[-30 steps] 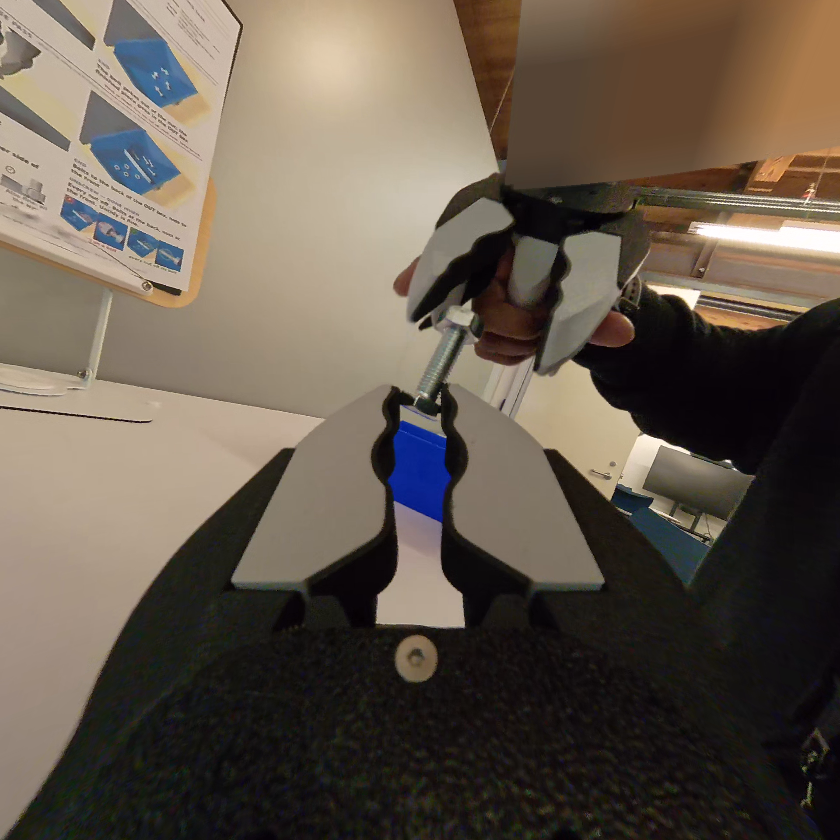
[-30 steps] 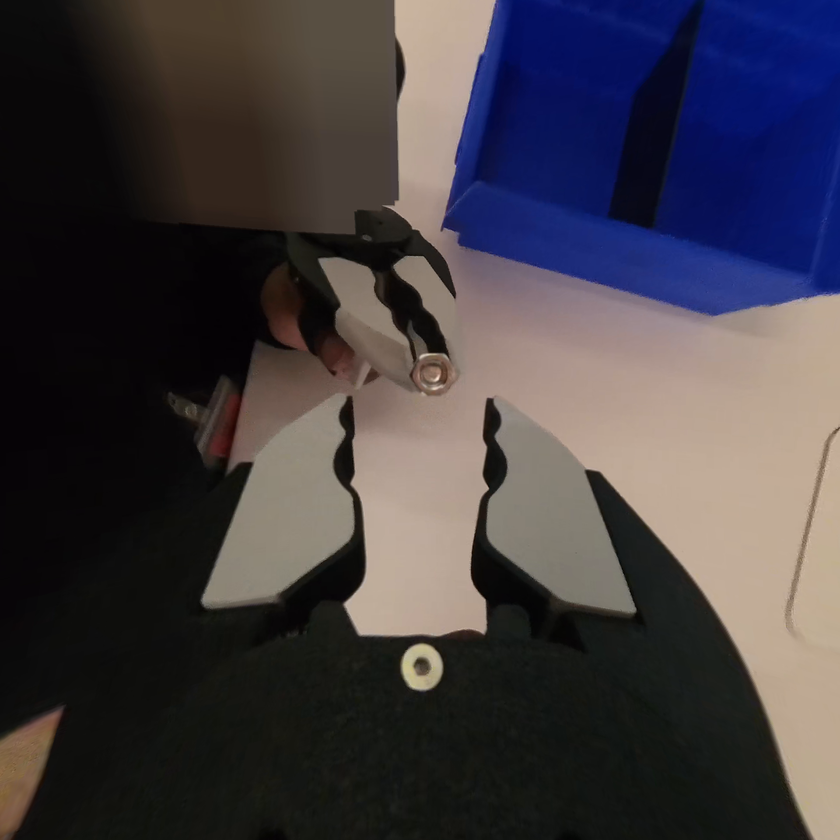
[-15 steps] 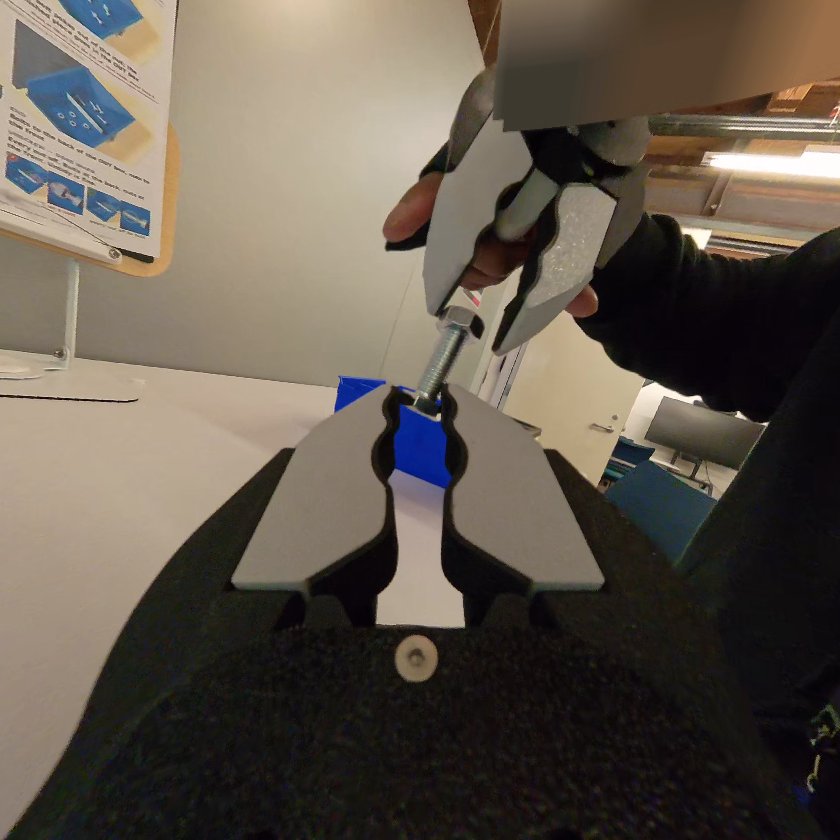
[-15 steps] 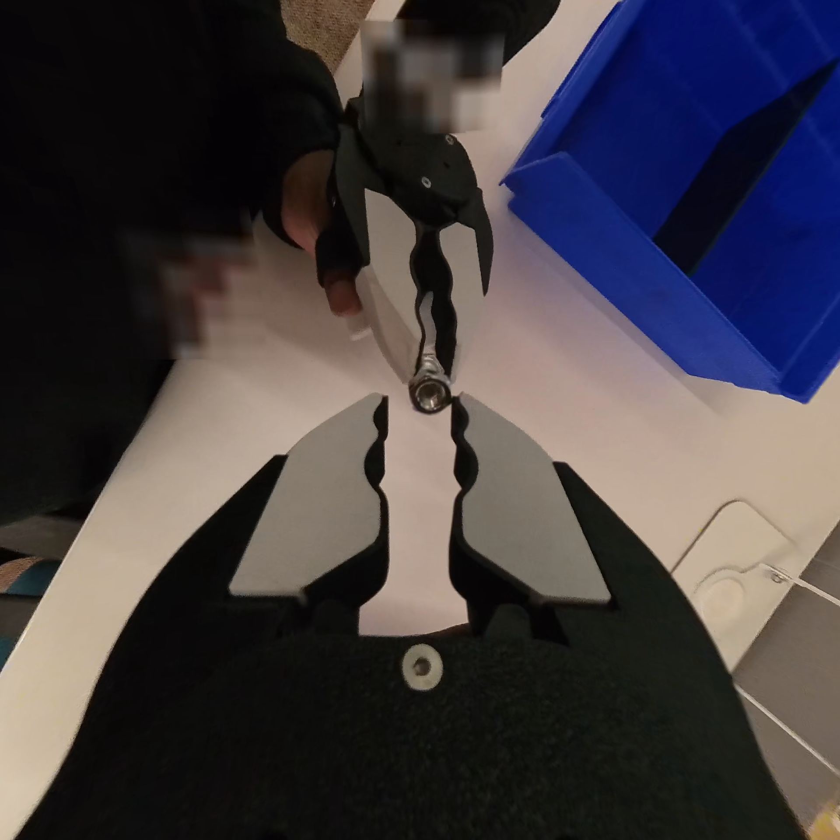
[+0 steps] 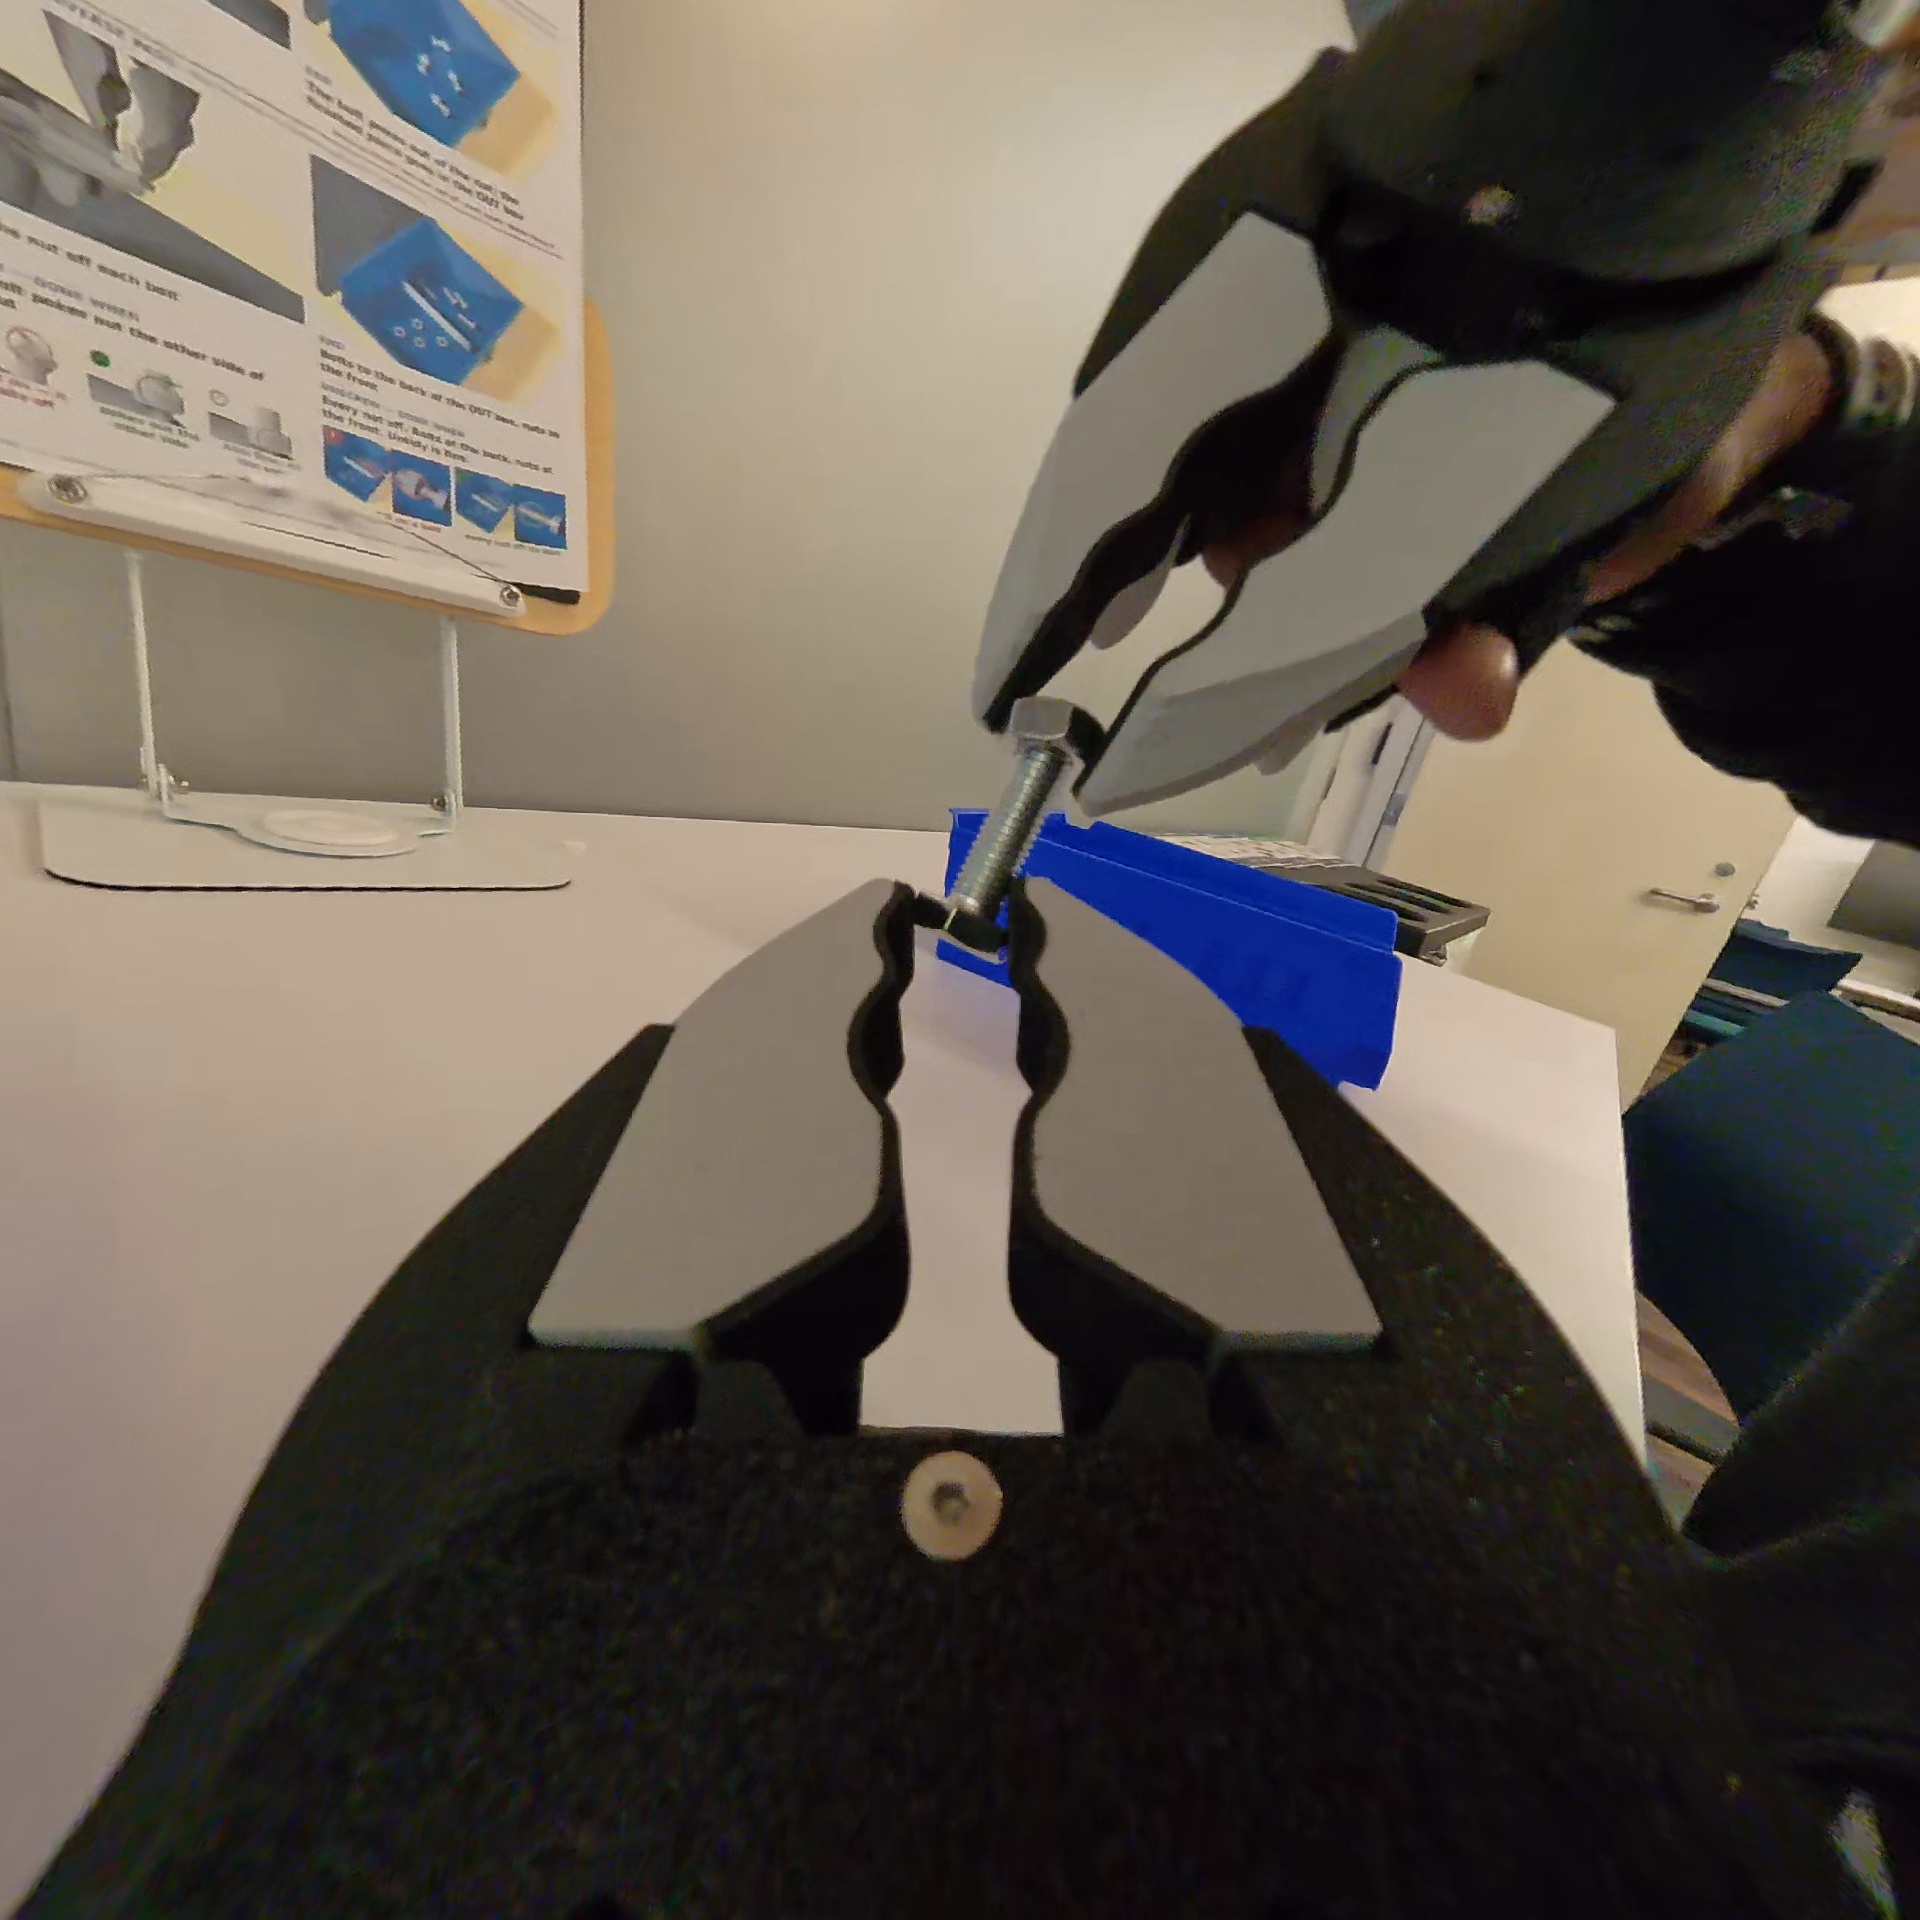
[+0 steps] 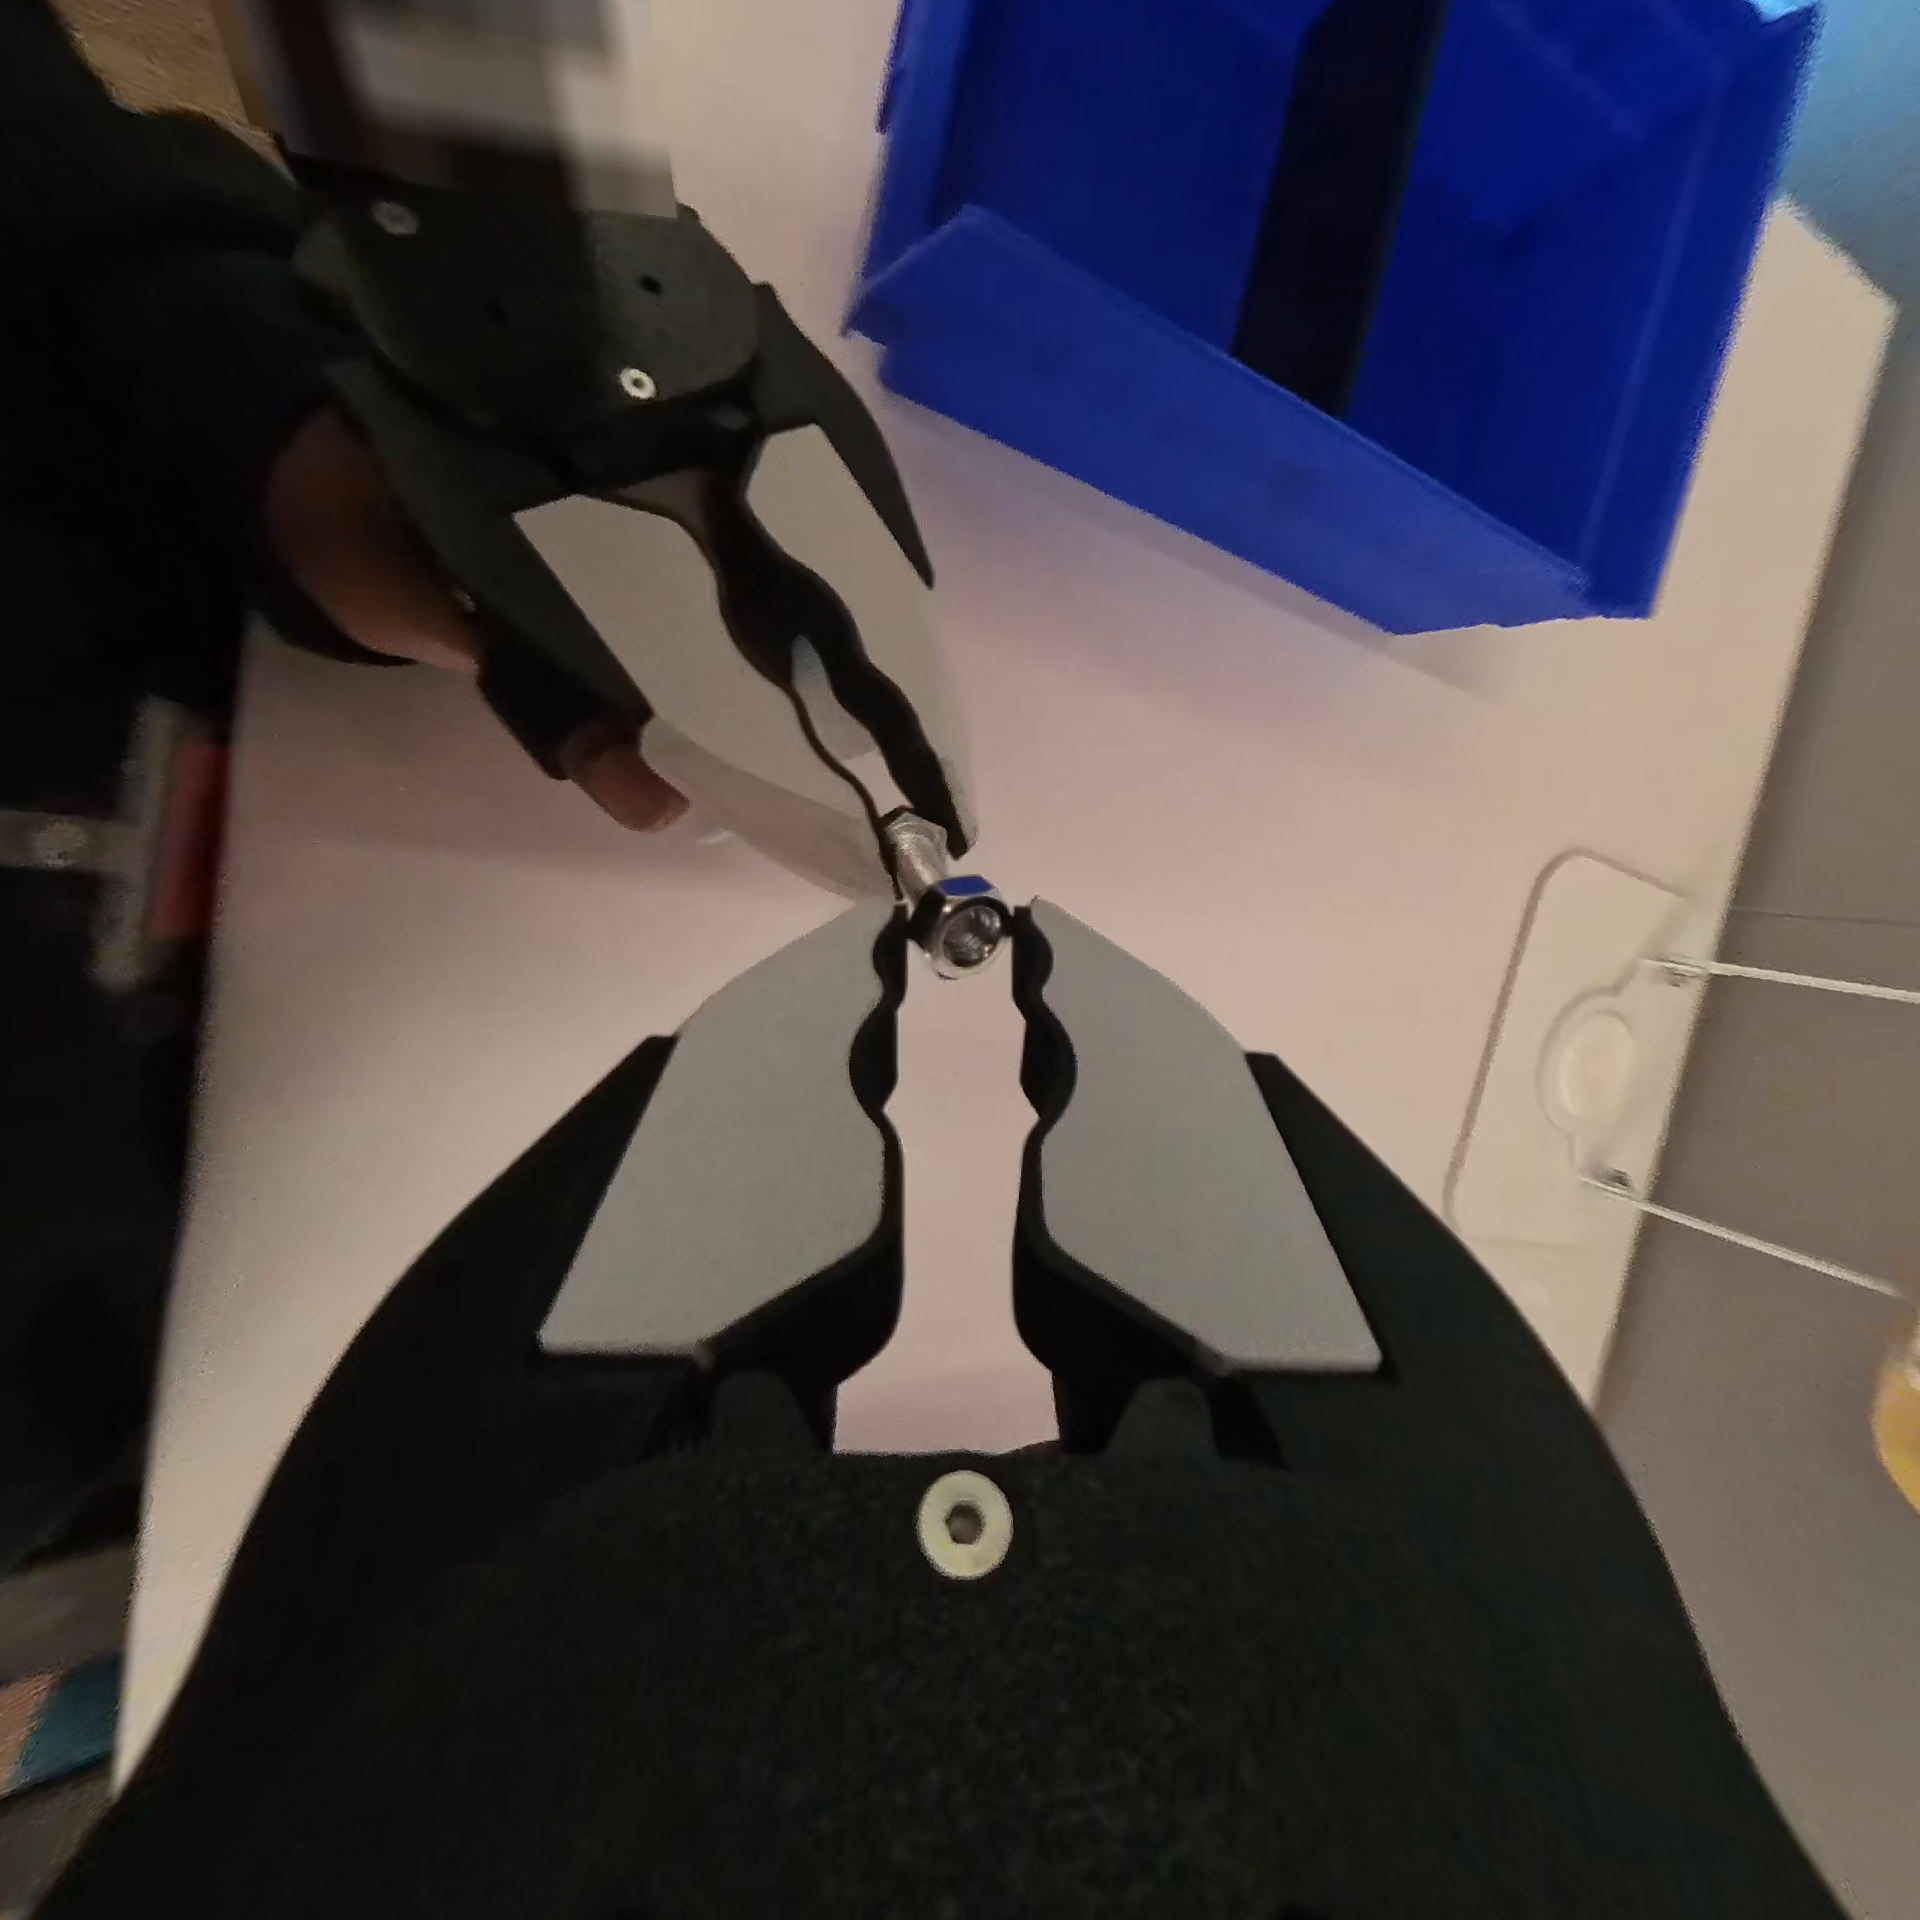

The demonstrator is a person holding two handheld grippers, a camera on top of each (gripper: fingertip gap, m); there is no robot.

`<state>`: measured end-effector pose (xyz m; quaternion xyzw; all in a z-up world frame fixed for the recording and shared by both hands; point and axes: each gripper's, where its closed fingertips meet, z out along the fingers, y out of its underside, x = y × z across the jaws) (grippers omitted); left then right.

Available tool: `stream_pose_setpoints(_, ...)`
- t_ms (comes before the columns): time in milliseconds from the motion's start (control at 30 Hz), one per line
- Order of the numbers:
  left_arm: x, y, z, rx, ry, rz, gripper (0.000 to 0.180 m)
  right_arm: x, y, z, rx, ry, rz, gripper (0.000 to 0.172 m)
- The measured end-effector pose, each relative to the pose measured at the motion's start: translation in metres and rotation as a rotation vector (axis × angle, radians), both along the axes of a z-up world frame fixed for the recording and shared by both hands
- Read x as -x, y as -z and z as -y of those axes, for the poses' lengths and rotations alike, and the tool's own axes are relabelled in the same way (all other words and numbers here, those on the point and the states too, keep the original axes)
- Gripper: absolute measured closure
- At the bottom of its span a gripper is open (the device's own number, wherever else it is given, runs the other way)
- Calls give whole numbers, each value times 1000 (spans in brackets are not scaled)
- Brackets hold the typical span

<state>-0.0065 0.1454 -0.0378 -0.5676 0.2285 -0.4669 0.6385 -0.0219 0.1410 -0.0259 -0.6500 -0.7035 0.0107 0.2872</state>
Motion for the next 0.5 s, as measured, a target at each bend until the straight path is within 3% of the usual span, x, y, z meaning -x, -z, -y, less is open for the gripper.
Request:
stream_pose_setpoints(100, 0, 1, -1, 39, 34, 35, 164, 0, 0, -3, -107, 23, 12, 153)
stream_pose_setpoints(500, 1, -5, 3, 32, 76, 98, 164, 3, -6, 0, -80, 100, -26, 153)
